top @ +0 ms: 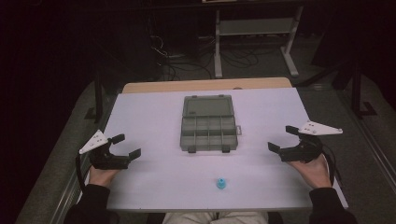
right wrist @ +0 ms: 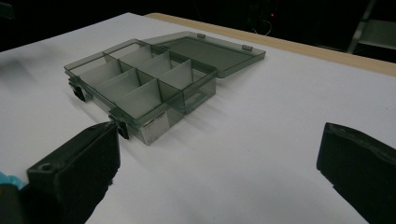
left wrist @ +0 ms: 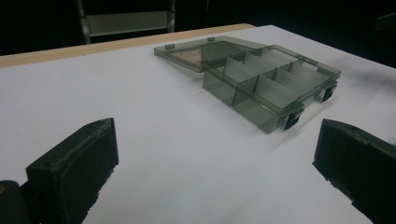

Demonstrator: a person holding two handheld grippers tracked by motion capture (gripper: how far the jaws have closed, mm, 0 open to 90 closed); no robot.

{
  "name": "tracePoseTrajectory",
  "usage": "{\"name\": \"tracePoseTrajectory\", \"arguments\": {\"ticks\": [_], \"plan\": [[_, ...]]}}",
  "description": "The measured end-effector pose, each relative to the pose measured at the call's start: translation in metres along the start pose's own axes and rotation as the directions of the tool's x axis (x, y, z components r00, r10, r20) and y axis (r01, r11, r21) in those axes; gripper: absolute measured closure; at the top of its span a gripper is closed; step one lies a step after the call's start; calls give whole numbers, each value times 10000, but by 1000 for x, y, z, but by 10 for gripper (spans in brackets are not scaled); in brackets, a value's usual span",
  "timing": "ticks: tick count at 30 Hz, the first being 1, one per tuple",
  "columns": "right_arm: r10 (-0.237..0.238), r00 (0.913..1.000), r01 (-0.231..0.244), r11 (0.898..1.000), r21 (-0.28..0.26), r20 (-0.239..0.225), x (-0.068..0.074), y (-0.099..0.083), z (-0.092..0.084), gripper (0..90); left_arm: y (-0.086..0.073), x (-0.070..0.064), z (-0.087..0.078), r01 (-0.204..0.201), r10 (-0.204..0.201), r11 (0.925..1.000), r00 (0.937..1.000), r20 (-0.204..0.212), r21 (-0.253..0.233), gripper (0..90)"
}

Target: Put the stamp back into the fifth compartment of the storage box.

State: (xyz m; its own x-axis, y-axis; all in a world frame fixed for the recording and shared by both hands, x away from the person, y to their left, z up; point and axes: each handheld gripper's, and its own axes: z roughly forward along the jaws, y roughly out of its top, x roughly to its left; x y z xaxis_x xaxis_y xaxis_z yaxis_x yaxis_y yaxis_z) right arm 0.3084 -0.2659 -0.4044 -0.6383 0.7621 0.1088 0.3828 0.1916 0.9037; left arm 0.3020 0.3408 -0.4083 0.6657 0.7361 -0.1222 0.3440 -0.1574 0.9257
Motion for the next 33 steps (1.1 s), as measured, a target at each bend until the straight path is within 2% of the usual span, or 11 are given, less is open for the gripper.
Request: {"name": "tracePoseTrajectory", "arguments": {"ticks": [12, 21, 33], "plan": [[34, 9999, -31, 9997, 223, -118, 1, -3, 1, 0, 0, -1, -1, 6, -6, 10000, 10000, 56, -26, 0], [46, 9999, -42, 9996, 271, -132, 1, -4, 0, 0, 1, -2, 2, 66, -66, 9998, 10000, -20, 190, 0], [129, 9998, -126, 9996, 253, -139, 0, -6, -3, 0, 11, -6, 6, -309, 308, 9994, 9995, 51, 169, 0]]}}
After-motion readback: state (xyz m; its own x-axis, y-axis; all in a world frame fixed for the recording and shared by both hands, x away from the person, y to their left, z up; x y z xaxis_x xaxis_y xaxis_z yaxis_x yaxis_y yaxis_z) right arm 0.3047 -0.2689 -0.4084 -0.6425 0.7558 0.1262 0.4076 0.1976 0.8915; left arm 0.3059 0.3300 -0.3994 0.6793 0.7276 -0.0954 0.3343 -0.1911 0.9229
